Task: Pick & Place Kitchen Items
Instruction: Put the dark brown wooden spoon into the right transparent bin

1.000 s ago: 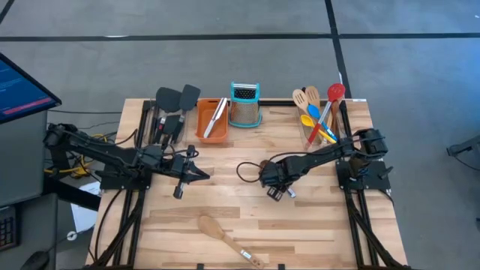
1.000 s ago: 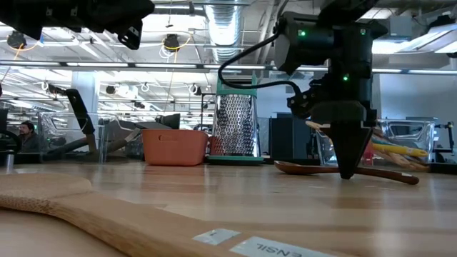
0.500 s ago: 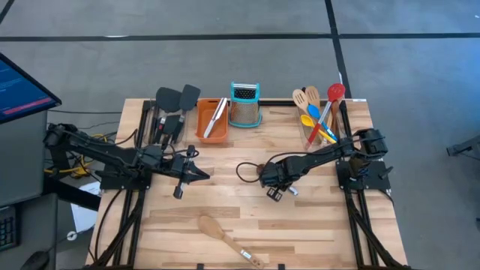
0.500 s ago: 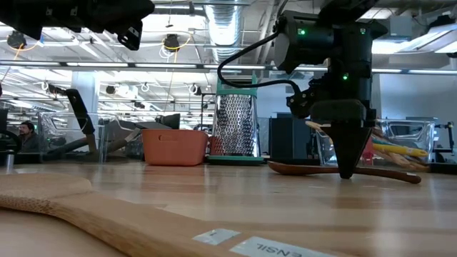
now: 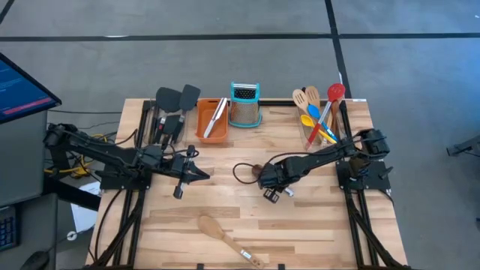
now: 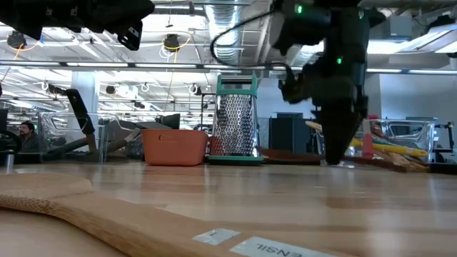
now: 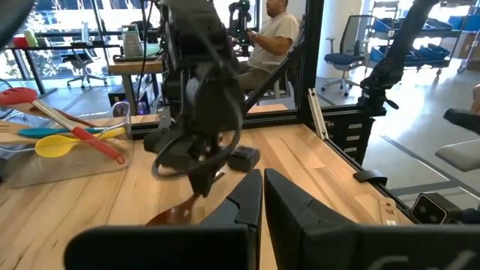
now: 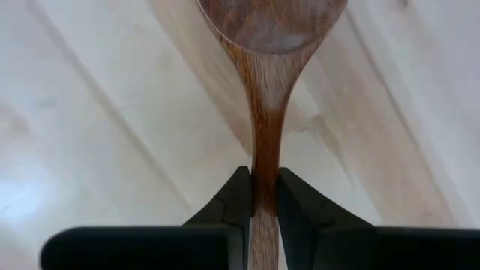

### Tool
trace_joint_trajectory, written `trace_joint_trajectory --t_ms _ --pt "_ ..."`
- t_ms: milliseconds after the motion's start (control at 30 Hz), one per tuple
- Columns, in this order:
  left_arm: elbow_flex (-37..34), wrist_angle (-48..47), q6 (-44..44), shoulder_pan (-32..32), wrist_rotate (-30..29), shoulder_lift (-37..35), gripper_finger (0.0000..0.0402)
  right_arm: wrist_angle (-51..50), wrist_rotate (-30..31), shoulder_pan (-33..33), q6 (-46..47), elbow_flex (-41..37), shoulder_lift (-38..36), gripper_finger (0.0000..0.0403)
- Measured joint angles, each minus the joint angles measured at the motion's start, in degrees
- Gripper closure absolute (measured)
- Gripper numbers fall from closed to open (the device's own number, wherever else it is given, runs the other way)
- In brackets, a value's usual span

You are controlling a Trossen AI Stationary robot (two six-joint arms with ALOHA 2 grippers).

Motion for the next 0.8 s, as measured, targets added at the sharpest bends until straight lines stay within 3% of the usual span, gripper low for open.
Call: trace_joint_trajectory --t_ms 300,800 --pt "0.0 0.0 0.0 0.0 0.0 0.0 0.0396 -2.7 7.0 2.0 0.1 5.4 -8.4 0.0369" --pt "-0.2 0.0 0.0 0.0 0.0 0.0 0.0396 -21.2 30.4 2.1 7.9 8.8 -25.4 0.0369"
